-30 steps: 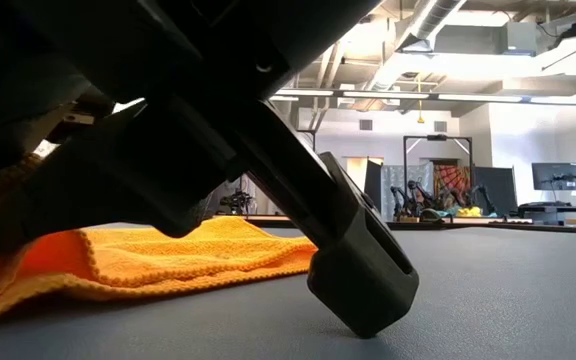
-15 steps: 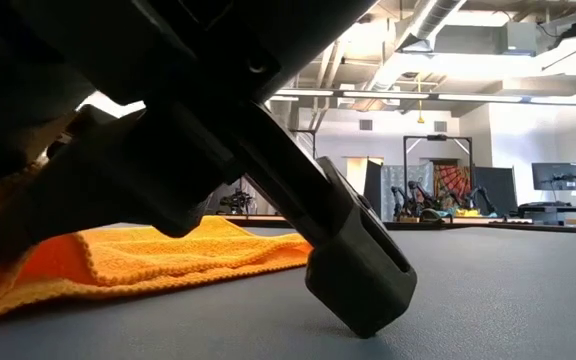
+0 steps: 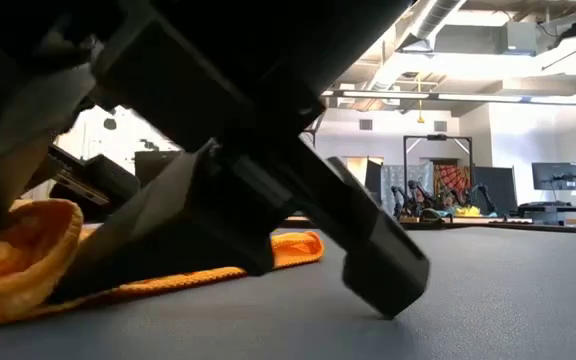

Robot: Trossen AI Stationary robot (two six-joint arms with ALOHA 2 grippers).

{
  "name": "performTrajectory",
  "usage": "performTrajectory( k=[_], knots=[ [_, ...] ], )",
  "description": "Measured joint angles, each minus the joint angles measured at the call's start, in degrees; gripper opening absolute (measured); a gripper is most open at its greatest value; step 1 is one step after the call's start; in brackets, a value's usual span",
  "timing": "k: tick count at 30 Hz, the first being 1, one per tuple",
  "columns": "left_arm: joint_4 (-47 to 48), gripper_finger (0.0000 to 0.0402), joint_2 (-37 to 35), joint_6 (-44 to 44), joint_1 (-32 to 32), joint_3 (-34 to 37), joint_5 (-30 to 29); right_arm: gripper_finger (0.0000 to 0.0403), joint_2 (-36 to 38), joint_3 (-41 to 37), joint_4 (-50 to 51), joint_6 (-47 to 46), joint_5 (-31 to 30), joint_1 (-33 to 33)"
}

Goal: Roll towel
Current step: Roll the orange microfiber towel

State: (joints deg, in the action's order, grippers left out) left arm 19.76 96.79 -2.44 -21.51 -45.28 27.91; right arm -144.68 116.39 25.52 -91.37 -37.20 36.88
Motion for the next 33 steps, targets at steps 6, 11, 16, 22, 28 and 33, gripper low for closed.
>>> performTrajectory(
  k=[6, 11, 16, 22, 28, 33],
  knots=[
    [1.34, 0.0, 0.24, 0.16, 2.4, -0.69, 3.42, 0.0167, 2.18, -0.1, 5.38, 2.34, -0.8, 0.64],
    [2.31, 0.0, 0.27, 0.35, 4.26, -1.0, 6.13, 0.0172, 4.1, -0.05, 5.05, 8.92, -1.29, 1.47],
    [3.56, 0.0, 0.27, 1.68, 5.88, -1.02, 7.67, 0.0166, 4.36, 0.17, 5.62, 14.5, -3.09, 1.92],
    [3.86, 0.0, 0.27, 2.71, 7.68, -1.04, 9.84, 0.0161, 4.5, 1.44, -3.85, 35.63, -13.29, 2.92],
    [3.81, 0.0, 0.35, 3.59, 9.34, -1.07, 10.03, 0.0167, 1.84, 1.46, -14.41, 58.91, -13.7, 1.0],
    [4.11, 0.0, 0.88, 3.81, 9.63, -1.11, 10.81, 0.0197, 1.59, 1.36, -10.5, 64.9, -13.68, -1.17]
  ],
)
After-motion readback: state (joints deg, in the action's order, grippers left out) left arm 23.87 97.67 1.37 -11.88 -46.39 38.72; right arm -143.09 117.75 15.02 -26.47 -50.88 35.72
